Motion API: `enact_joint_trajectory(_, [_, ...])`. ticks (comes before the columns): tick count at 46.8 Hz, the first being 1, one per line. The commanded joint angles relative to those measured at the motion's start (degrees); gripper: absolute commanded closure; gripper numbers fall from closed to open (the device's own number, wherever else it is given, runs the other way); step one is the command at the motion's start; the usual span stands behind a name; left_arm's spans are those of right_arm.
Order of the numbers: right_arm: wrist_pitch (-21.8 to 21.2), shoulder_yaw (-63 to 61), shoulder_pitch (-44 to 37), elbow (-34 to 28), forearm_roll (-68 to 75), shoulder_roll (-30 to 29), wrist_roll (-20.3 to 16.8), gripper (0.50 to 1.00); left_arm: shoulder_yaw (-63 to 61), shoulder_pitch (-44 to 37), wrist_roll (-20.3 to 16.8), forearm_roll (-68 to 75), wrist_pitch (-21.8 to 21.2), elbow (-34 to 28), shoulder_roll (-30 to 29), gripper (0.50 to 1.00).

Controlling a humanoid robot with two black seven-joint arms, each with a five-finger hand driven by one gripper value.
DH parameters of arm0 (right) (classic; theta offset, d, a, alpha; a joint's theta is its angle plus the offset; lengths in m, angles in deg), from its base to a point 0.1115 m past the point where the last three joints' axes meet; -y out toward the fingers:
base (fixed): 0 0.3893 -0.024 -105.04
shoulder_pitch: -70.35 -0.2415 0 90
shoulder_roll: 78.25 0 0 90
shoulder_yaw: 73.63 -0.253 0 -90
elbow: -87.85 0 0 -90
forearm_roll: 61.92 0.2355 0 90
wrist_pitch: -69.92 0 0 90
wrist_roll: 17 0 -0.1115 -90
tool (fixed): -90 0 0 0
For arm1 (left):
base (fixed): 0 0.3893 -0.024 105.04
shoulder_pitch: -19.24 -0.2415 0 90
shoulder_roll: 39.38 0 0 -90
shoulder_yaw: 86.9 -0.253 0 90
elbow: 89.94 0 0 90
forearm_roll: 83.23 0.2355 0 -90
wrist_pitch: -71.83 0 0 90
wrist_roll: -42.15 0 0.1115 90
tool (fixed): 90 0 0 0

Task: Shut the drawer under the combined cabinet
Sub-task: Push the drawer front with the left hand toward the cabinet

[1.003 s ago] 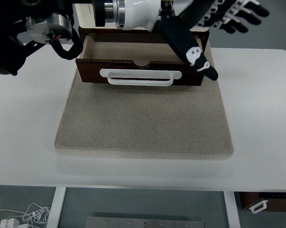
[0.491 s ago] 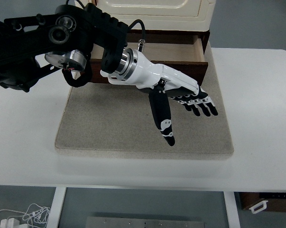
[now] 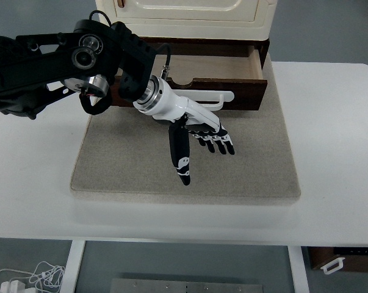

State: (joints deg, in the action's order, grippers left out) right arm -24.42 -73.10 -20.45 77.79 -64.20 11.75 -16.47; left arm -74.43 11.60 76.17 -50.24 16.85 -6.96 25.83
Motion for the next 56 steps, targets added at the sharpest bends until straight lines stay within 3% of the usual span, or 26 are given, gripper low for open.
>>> enact_joint_trajectory(1, [-0.1, 0.0, 0.0, 0.0, 0.0, 0.0, 0.0, 0.548, -1.1, -0.2, 0.3, 1.1, 0.0, -1.2, 0.1, 0.5])
enact_joint_trajectory(56, [-0.1, 0.0, -0.1, 0.0, 0.0, 0.0, 0.0, 0.548, -0.1, 0.6, 0.2, 6.6, 0.0, -13.4, 1.9, 0.5])
